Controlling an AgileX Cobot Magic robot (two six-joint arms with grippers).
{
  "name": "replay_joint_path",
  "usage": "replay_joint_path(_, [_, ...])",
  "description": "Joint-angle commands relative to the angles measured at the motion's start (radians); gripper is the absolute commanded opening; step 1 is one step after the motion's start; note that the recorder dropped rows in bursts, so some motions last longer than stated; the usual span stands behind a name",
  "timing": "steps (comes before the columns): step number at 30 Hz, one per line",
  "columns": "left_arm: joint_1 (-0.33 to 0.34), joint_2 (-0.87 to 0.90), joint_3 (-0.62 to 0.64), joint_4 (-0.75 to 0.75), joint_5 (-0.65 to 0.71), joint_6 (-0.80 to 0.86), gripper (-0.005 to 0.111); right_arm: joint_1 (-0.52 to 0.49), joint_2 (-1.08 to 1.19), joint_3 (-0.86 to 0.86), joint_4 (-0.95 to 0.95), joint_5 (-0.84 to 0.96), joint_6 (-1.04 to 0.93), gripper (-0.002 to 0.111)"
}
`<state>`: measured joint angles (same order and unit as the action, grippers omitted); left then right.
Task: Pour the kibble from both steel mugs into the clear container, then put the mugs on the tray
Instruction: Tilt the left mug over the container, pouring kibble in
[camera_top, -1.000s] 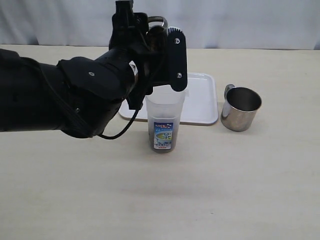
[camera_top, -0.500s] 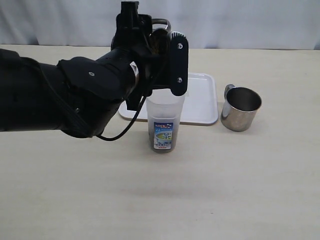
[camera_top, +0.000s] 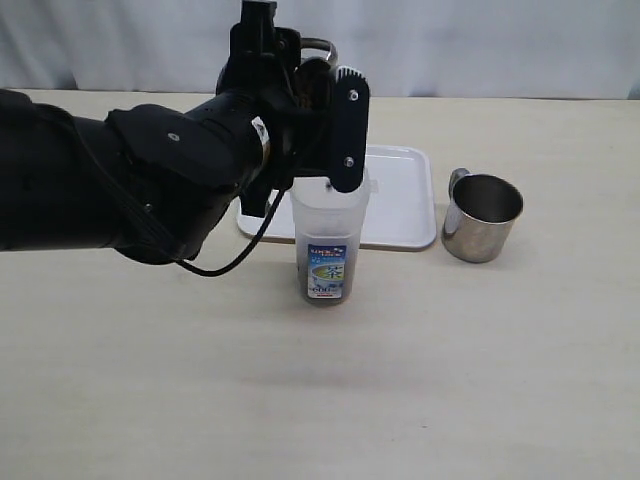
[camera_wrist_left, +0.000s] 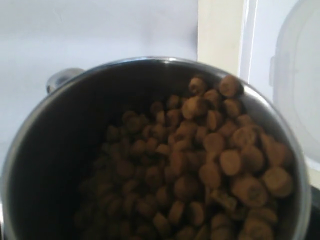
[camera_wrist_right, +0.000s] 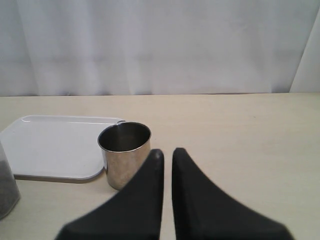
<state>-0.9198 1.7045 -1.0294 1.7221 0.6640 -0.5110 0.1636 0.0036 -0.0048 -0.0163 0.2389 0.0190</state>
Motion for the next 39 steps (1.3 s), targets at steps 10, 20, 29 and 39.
replay_joint_path(10, [0.012, -0.005, -0.011, 0.022, -0.036, 0.133, 0.0, 0.003, -0.004, 0.005, 0.002, -0.002, -0.008, 0.005])
replay_joint_path(20, [0.012, 0.051, -0.019, 0.022, -0.018, 0.232, 0.0, 0.003, -0.004, 0.005, 0.002, -0.002, -0.008, 0.005])
replay_joint_path(29, [-0.011, 0.051, -0.021, 0.022, 0.037, 0.305, 0.0, 0.003, -0.004, 0.005, 0.002, -0.002, -0.008, 0.005])
replay_joint_path(39, [-0.011, 0.051, -0.041, 0.022, 0.033, 0.308, 0.0, 0.003, -0.004, 0.005, 0.002, -0.002, -0.008, 0.005])
